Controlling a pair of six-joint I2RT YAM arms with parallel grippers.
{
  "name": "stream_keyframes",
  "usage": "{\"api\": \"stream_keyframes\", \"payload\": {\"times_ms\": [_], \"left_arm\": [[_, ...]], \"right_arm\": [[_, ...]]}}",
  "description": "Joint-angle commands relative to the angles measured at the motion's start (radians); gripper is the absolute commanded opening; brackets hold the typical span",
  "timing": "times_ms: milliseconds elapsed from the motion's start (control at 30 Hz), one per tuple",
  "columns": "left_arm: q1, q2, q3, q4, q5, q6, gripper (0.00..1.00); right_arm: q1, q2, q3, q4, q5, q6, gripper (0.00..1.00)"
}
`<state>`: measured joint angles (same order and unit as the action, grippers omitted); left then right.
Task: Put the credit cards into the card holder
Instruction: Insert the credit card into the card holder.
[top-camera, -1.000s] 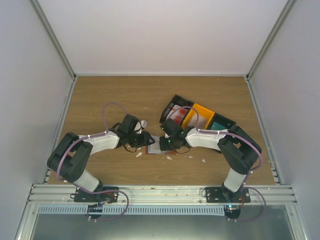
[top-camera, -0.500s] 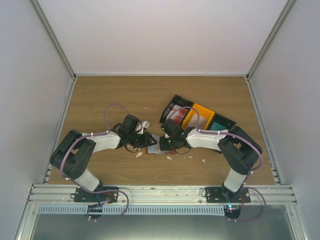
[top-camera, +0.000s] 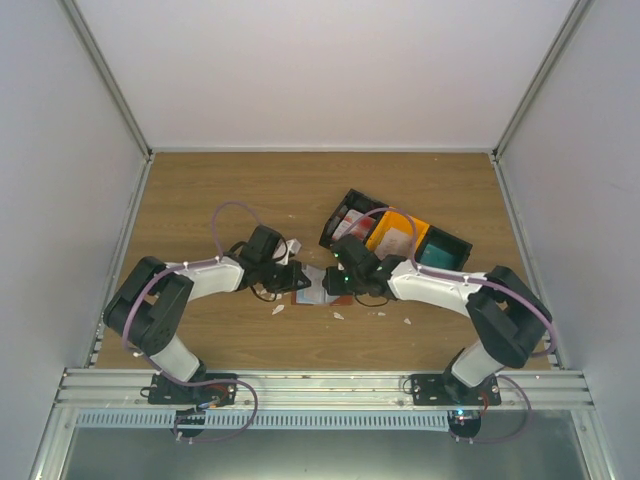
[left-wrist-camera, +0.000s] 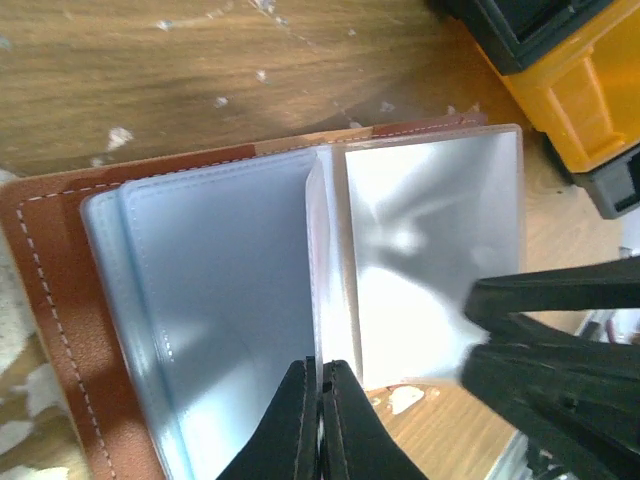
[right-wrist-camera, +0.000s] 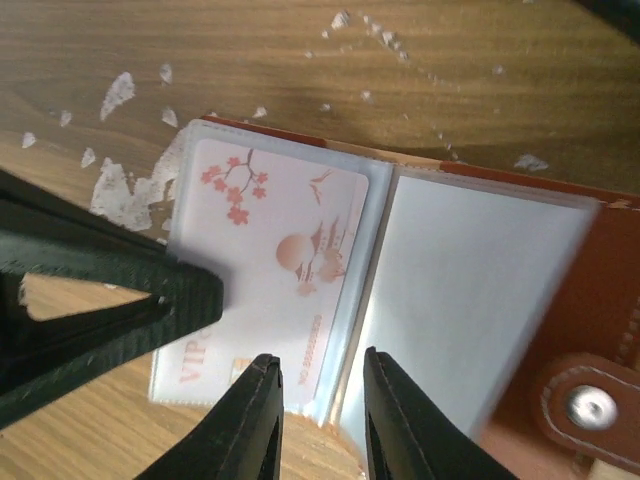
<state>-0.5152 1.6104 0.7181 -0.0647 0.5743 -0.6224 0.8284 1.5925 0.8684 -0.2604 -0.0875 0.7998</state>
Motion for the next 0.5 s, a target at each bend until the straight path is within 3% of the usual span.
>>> {"api": "stream_keyframes", "payload": {"times_ms": [0,233,467], "left_arm": [[0.007,-0.002,0.050,-0.124,-0.104,0.072,0.00],[0.032,-0.009,0.123,-0.335,-0.185,0.145,0.00],[0.057,-0.028,0.132,-0.380,-0.189,0.145,0.02]], "right_arm": [[0.001,-0.060,-0.007,-0.038,0.057,0.013,0.25],[0.002,-0.067,0.007,-0.054,0.065,0.018,0.27],[0.001,-0.068,0.011,-0.024,0.086,0.044,0.27]]}}
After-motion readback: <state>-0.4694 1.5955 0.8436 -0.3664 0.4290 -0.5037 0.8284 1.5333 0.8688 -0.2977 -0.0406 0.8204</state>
